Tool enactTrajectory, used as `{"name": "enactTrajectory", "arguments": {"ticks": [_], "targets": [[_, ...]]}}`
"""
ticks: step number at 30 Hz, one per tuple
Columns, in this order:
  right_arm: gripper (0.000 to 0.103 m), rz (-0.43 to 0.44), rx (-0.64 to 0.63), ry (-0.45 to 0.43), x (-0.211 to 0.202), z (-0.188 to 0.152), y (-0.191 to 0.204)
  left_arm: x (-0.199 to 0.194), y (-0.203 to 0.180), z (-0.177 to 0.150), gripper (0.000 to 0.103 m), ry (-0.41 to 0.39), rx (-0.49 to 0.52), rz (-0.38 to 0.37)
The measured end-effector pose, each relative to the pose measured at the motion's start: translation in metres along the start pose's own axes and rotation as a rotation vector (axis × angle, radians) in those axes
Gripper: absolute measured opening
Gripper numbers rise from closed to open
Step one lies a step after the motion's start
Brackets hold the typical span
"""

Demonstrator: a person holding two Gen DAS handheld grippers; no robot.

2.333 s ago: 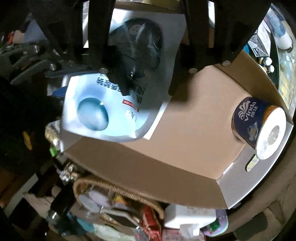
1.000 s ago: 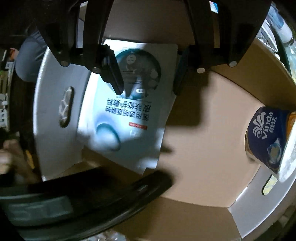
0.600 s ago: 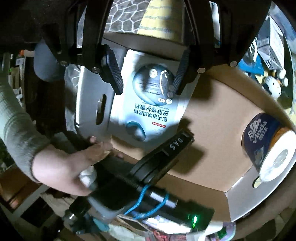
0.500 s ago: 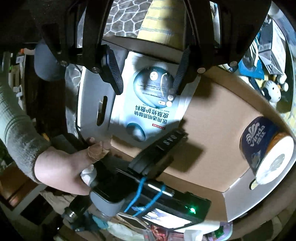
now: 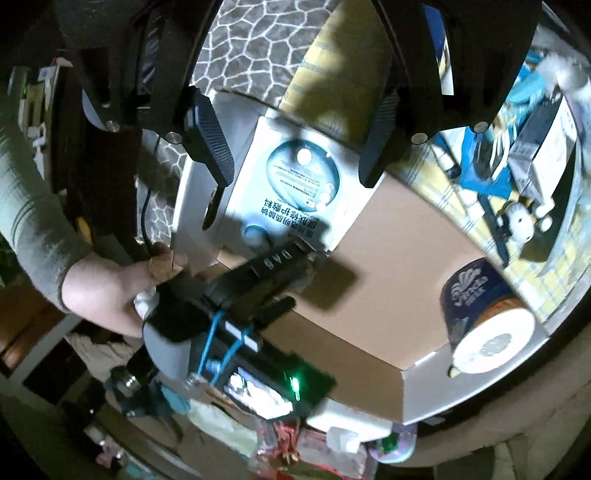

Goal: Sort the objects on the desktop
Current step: 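Withdraw the right tool up and away from the box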

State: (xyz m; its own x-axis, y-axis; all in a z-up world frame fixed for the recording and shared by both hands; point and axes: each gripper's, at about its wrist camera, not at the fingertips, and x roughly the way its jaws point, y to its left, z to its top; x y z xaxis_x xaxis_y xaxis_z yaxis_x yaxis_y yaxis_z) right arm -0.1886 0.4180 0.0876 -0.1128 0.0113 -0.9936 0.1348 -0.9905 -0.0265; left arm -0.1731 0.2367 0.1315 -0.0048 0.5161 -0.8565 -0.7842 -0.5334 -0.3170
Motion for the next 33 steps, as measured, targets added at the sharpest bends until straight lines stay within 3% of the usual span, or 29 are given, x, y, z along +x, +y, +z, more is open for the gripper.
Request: {"name": "enactTrajectory", "arguments": {"ticks": [3, 5, 11, 14, 20, 24, 29, 33], "targets": [[0.074, -0.018, 0.000, 0.004, -0.005, -0.011, 0.000, -0.011, -0.003, -0.012, 0.072, -0.022, -0.028, 0.011], [0.074, 0.005, 0.039, -0.042, -0.020, -0.019, -0.006, -0.020, -0.006, -0.022, 0.073, -0.037, -0.038, 0.042], [0.074, 0.092, 0.130, -0.199, -0.078, -0.051, -0.016, -0.050, -0.020, -0.055, 0.080, -0.086, -0.069, 0.230], [0.079, 0.121, 0.142, -0.274, -0.106, -0.060, 0.001, -0.061, -0.027, -0.073, 0.092, -0.119, -0.087, 0.312], [0.087, 0.120, 0.080, -0.324, -0.125, -0.071, 0.051, -0.083, -0.032, -0.112, 0.094, -0.161, -0.146, 0.341], [0.103, 0.107, 0.041, -0.339, -0.124, -0.088, 0.087, -0.099, -0.032, -0.136, 0.098, -0.182, -0.178, 0.353], [0.103, 0.080, -0.024, -0.367, -0.126, -0.109, 0.130, -0.114, -0.027, -0.164, 0.103, -0.203, -0.215, 0.368], [0.103, 0.109, -0.044, -0.375, -0.126, -0.118, 0.155, -0.122, -0.023, -0.183, 0.103, -0.212, -0.243, 0.376]]}}
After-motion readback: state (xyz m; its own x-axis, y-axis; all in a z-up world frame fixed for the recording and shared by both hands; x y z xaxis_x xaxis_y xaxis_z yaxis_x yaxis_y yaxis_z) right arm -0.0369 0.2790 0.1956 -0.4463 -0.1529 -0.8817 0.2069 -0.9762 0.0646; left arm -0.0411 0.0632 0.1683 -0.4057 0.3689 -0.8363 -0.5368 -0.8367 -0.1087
